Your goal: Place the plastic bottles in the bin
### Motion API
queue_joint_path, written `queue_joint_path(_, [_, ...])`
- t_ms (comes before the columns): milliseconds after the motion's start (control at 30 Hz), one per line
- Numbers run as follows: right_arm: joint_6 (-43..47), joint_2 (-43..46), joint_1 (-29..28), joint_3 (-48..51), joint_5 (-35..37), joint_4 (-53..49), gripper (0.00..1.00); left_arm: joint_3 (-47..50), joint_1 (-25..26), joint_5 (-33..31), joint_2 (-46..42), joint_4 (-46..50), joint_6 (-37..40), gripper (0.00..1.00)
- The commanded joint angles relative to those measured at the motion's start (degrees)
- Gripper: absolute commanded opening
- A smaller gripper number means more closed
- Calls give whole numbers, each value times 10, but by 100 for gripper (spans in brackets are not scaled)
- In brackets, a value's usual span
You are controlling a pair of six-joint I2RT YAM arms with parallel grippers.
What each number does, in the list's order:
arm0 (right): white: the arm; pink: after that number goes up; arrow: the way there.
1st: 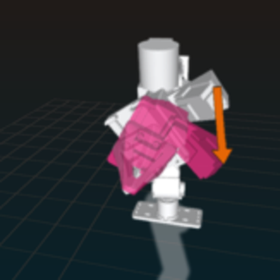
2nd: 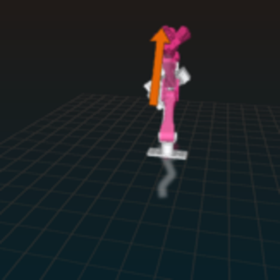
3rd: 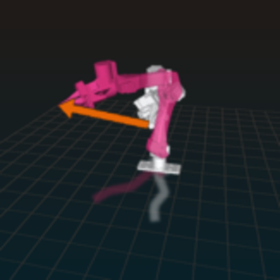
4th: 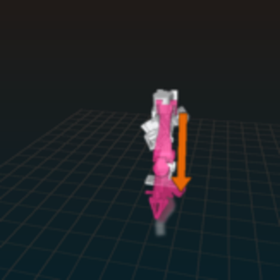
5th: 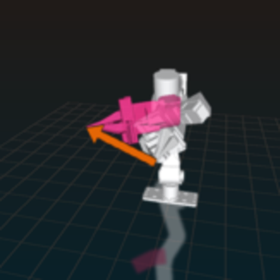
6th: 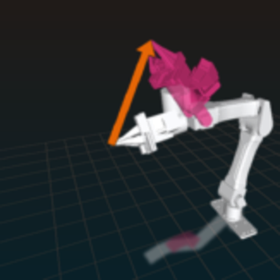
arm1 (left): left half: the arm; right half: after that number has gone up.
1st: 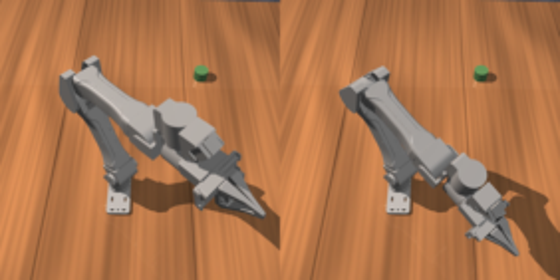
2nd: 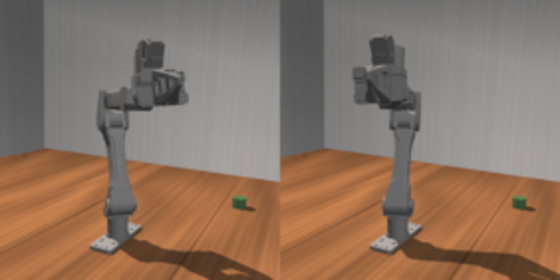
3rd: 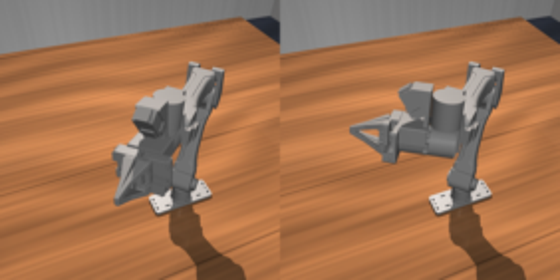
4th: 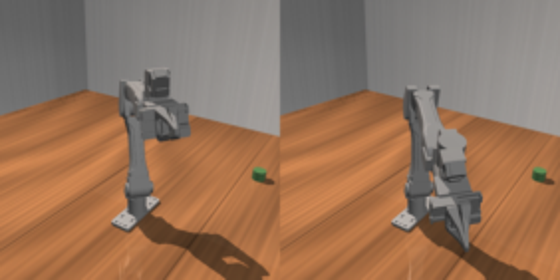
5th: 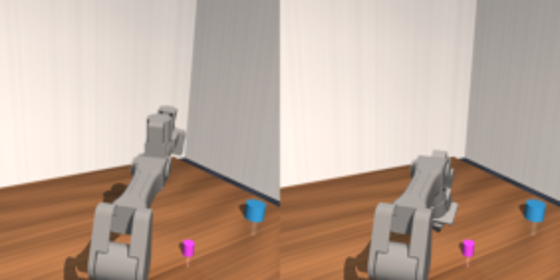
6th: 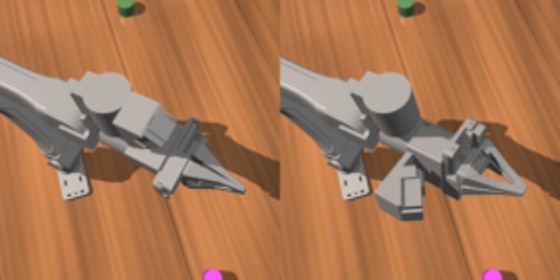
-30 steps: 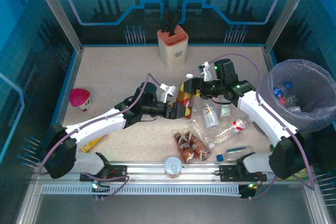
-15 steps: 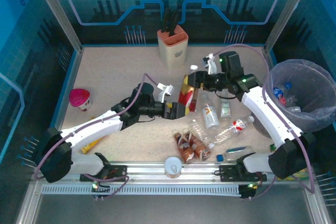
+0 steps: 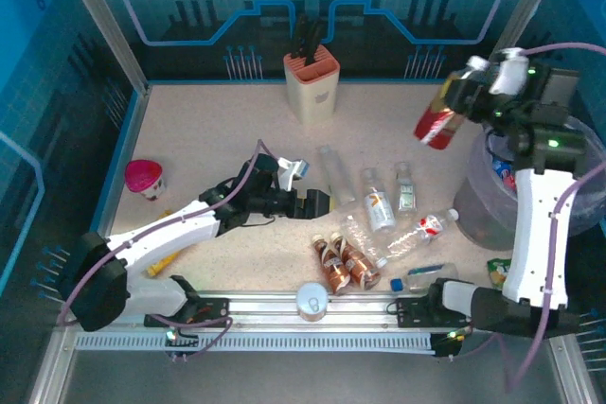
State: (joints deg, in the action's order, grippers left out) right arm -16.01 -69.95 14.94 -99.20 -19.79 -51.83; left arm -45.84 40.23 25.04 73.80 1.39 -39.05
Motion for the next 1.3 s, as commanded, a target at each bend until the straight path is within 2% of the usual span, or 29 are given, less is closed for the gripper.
queue_joint_path(0, [38,7,80,-38,-10,-56,0,7,-4,-7,15,8,-12,96])
queue_joint_path(167, [34,1,227,-39,19,-65,0,9,-4,-9,28,11,-23,95])
queue_joint_path(267, [12,1,296,-4,-23,-32,0,14,-4,-12,29,9,-21,94])
queue_joint_path(400, [-10,-15,342,39,-55,4,0,14,-4,-10,37,6,-13,92])
queue_joint_path(600, [-8,-13,343,120,16,40,0,25,-3,-7,55,-11,-33,92])
queue_joint_path(733, [-14,-33,340,155,39,46,0,28,0,-4,58,-13,-35,90])
queue_joint_path(967, [-24,-62,284,204,110,66,0,27,3,-6,48,2,-30,90])
queue_joint_path(1200, [-48,-62,274,274,130,119,0,23,5,-7,44,20,-21,91])
queue_joint_path(1233, [-47,-64,274,279,130,122,7,23,5,-6,46,20,-20,91])
queue_joint_path(1267, [-45,-67,275,283,128,122,27,21,5,-6,48,23,-18,92])
